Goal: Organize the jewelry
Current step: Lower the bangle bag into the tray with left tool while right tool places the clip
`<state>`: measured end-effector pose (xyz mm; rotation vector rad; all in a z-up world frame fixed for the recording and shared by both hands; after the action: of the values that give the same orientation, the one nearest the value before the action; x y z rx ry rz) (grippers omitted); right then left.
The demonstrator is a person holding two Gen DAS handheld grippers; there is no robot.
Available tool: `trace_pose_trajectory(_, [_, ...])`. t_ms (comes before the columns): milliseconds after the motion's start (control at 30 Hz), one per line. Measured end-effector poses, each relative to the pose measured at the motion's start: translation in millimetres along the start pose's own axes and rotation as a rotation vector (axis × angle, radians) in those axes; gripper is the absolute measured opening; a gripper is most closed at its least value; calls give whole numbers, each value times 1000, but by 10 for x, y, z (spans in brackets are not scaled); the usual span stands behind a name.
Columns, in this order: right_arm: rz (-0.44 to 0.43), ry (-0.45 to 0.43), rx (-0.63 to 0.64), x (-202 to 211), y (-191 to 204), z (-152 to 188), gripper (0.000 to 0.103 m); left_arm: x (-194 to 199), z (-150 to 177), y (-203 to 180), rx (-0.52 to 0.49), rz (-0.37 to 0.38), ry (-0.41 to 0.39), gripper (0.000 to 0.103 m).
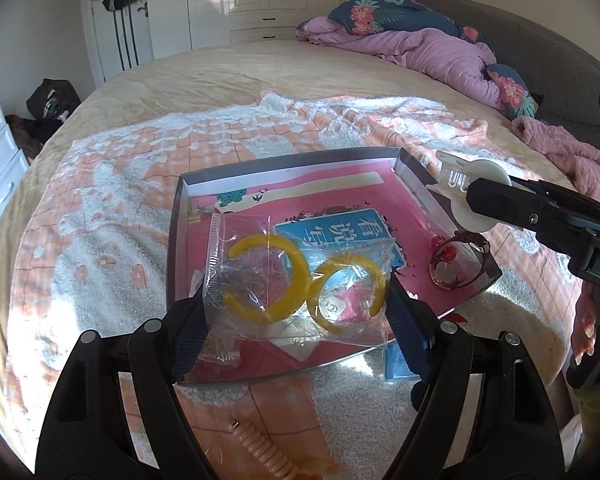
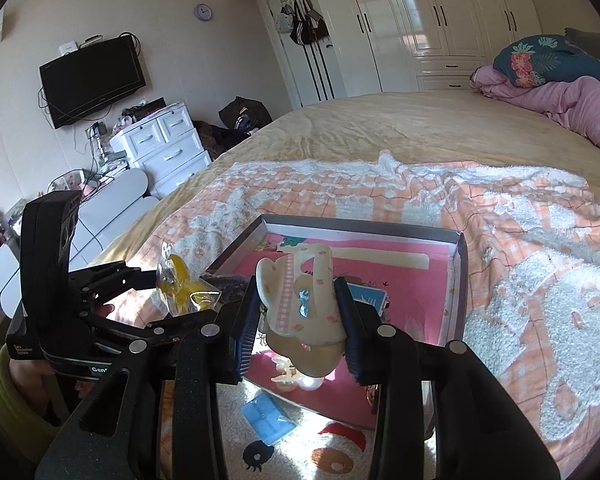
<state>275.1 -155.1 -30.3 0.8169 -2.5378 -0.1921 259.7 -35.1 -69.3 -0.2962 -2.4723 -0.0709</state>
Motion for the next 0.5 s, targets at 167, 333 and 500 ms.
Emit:
trace_pose_trajectory(167, [20,30,-4,-153,-82,38,35,-125,64,-44,-17,14,14,72])
trace_pose_trajectory(333, [29,86,-12,-350,-135,168,35,-252,197,-26,-6,17,47,72])
trace_pose_trajectory(500, [36,135,-5,-517,-137,314,35,-314,284,3,-9,9,64,72])
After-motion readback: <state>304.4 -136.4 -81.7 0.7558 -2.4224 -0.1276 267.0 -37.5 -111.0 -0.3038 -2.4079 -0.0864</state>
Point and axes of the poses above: each gripper's, at about its wrist camera, not at the fingertips, and x roughly against the way its jaws point, y to its left, z to its underside, the point moved 10 cm from there along -x, roughly the way its jaws point, and after that the axes turned 10 degrees about -y, right-handed, at the moved point
